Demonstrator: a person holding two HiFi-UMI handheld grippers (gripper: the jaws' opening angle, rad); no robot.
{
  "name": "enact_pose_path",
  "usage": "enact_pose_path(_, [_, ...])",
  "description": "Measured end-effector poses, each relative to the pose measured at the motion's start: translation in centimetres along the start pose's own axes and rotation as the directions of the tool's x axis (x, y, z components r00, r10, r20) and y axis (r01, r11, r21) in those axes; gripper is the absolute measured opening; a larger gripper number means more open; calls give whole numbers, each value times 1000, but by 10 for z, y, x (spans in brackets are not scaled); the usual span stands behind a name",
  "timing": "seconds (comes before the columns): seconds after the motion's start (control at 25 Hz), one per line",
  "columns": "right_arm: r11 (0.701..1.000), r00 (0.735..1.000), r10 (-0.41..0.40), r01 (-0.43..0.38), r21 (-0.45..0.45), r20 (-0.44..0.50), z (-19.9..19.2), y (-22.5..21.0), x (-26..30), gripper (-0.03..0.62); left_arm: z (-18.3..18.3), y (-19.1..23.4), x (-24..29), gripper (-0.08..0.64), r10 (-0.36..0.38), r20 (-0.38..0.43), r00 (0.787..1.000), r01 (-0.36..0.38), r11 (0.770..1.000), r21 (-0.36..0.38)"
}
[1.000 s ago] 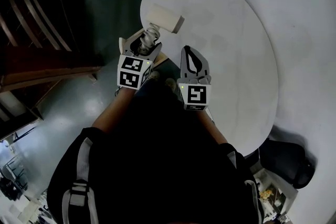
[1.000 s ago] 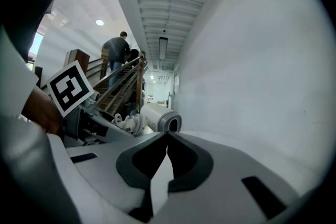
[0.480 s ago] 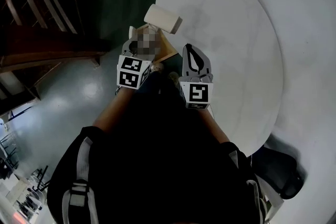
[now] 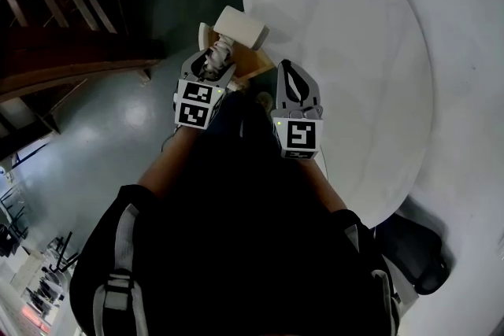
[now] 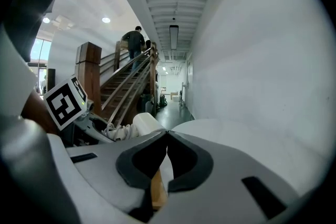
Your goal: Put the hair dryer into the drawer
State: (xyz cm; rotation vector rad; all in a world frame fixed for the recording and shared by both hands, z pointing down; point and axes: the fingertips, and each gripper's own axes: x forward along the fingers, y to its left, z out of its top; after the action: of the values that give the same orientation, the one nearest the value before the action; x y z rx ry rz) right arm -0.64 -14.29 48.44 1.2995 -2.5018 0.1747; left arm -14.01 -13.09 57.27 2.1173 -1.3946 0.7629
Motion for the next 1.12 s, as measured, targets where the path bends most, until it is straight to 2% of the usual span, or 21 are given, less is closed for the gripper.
enact_pose_path(0.36, [1000,999,9,-8,29,-40,-14,16,14,21,-46,21,10,281,-8,-131,991,14,999,49])
enact_pose_path(0.52, [999,998,5,-2,46,-61,-21,21,27,21,-62,37,19,281,-23,-182,983,34,998,58])
enact_pose_path(0.72, [999,996,-8,12,49,-85,-29,19,37,23,-80,56,29,281,-7,-253,967,37,992,116])
enact_pose_path(1.12, [992,991,5,12,124,-136,-47,25,48,23,-108,58,59,279,-24,-438,899,129,969,211])
